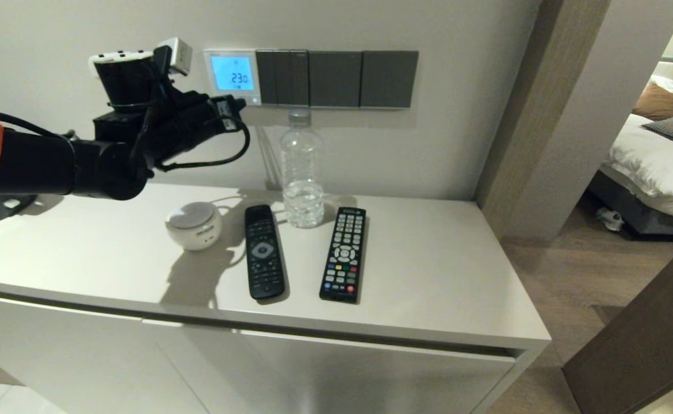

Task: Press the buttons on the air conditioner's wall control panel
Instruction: Press the temperature increase button, then turn off the central air conditioner

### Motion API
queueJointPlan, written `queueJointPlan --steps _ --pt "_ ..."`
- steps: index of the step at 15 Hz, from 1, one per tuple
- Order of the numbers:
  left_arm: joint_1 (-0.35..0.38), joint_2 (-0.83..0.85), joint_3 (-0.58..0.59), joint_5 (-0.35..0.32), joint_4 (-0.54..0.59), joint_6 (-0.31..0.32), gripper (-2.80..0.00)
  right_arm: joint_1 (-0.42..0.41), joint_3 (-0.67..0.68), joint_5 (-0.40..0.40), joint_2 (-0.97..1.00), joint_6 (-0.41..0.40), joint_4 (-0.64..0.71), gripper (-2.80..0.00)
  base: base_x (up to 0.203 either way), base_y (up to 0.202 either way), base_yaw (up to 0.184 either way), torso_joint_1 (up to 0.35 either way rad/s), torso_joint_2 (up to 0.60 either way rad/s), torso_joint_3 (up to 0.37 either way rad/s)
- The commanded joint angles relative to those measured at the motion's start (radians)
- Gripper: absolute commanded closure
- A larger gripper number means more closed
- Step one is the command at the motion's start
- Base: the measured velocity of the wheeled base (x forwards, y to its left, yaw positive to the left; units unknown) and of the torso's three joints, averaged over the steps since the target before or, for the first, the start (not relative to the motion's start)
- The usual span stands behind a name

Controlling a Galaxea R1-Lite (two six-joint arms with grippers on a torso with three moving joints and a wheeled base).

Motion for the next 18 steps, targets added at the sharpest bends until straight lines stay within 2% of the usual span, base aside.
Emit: queueJointPlan --steps 1,6,11,14,18 --pt "0.0 0.012 -0.002 0.0 -0.003 -0.003 0.0 0.0 0.002 0.0 0.001 0.0 0.0 0.0 0.0 0.0 0.0 0.0 0.0 0.0" --pt "0.0 -0.057 0.055 0.001 -0.018 -0.004 0.0 0.0 0.002 0.0 0.001 0.0 0.0 0.0 0.0 0.0 0.0 0.0 0.0 0.0" --pt "0.0 -0.241 0.187 0.007 -0.022 -0.004 0.0 0.0 0.002 0.0 0.001 0.0 0.0 0.0 0.0 0.0 0.0 0.0 0.0 0.0" --pt "0.0 -0.405 0.352 0.037 -0.022 -0.003 0.0 0.0 0.002 0.001 0.001 0.0 0.0 0.0 0.0 0.0 0.0 0.0 0.0 0.0" --pt "0.007 -0.665 0.695 0.084 -0.022 0.005 0.0 0.0 0.002 0.0 0.001 0.0 0.0 0.0 0.0 0.0 0.0 0.0 0.0 0.0"
